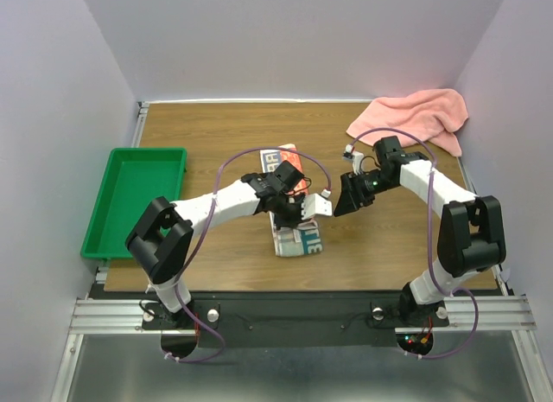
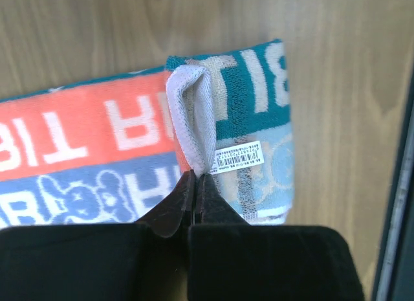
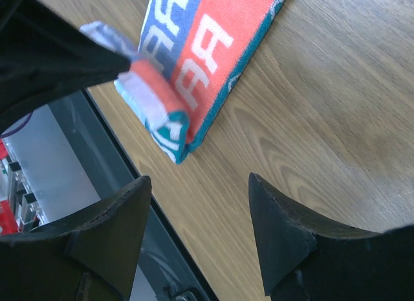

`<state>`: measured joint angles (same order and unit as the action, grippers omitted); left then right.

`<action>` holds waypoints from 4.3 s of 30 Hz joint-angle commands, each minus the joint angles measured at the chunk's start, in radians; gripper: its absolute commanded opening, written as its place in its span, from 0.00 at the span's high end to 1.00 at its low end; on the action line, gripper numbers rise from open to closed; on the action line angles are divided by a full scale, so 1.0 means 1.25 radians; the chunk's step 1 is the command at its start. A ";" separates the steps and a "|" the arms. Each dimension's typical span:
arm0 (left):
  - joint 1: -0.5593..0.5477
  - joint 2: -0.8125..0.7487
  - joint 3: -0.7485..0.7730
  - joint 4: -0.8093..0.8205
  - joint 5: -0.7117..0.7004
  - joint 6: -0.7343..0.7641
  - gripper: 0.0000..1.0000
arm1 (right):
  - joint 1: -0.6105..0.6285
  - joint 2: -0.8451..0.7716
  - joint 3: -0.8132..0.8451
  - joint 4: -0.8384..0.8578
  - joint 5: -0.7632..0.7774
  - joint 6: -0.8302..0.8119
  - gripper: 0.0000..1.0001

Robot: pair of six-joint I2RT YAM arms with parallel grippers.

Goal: Roll the towels
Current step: Fold the towel, then roll the towel

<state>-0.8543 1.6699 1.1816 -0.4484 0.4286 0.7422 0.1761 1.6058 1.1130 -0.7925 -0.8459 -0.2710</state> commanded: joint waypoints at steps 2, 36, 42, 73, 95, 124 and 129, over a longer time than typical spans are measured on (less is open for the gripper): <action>0.029 0.029 0.044 0.004 0.007 0.039 1.00 | -0.006 0.001 0.028 -0.002 -0.018 -0.019 0.33; 0.093 0.101 0.082 0.037 -0.025 0.070 1.00 | -0.007 0.026 0.007 -0.004 -0.035 -0.036 0.33; 0.104 0.105 0.074 0.041 -0.025 0.069 0.97 | -0.006 0.026 0.014 -0.007 -0.033 -0.035 0.32; -0.232 -0.340 -0.463 0.438 -0.463 0.000 0.20 | 0.195 0.237 0.145 0.209 -0.159 0.144 0.53; -0.284 -0.218 -0.475 0.510 -0.451 -0.006 0.82 | 0.205 0.280 0.029 0.287 -0.109 0.207 0.54; -0.286 -0.153 -0.424 0.469 -0.434 -0.021 0.93 | 0.205 0.249 -0.012 0.277 -0.110 0.187 0.55; -0.281 -0.203 -0.400 0.385 -0.347 -0.059 1.00 | 0.205 0.214 -0.037 0.273 -0.107 0.179 0.54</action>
<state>-1.2045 1.4815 0.6338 0.1154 -0.0998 0.7128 0.4316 1.9270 1.0920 -0.4488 -0.9848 -0.0147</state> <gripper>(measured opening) 0.021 0.457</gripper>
